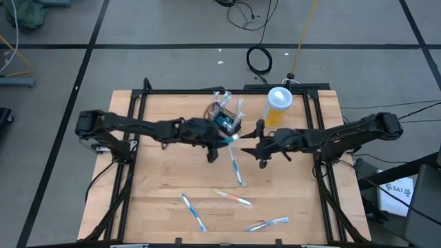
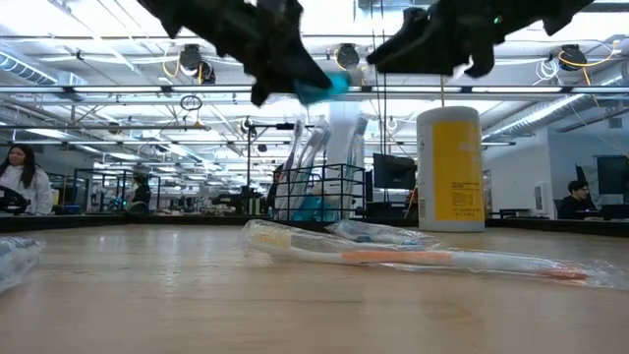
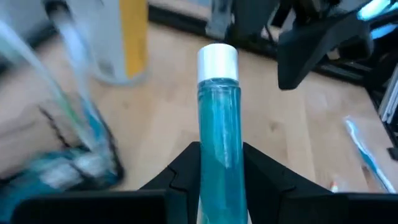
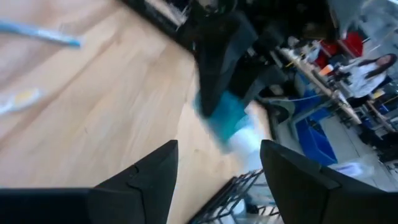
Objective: Pick & Place toothbrushing station
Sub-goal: Put the blue mouthwash bottle into the black organizer
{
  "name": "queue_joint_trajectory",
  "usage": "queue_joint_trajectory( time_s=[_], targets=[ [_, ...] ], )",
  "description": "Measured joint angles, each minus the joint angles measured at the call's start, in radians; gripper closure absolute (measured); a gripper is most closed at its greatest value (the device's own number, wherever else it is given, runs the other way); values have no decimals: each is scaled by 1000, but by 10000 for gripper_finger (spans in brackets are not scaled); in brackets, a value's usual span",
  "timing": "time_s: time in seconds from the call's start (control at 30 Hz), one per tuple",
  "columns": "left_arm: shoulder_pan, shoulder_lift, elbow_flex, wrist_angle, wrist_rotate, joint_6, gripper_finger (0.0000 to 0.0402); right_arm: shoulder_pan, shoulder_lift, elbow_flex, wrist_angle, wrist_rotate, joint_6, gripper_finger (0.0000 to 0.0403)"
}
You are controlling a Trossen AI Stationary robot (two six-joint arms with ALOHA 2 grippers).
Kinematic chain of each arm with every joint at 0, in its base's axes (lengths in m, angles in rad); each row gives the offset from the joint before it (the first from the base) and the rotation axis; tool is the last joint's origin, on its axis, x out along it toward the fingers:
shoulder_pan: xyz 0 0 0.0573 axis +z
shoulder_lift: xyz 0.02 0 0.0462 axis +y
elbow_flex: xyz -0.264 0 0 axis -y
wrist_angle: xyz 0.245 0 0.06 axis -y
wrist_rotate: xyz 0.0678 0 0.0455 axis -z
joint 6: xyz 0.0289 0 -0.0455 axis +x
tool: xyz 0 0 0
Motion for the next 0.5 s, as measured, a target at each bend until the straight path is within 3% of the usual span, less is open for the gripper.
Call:
queue_joint_trajectory(
  time_s=[0.17, 0.27, 0.4, 0.5],
  targets=[
    [12, -169, 0, -83, -93, 137, 309, -11, -72, -6, 14, 0, 57, 191],
    [8, -258, -39, -53, -154, 215, 309, -30, -78, -52, 134, -2, 137, 192],
    [-1, -307, -196, 234, -171, 276, 309, -57, -25, -174, 495, -16, 196, 192],
    [-4, -292, -333, 481, -142, 263, 309, -82, 60, -266, 800, -100, 291, 192]
  ],
)
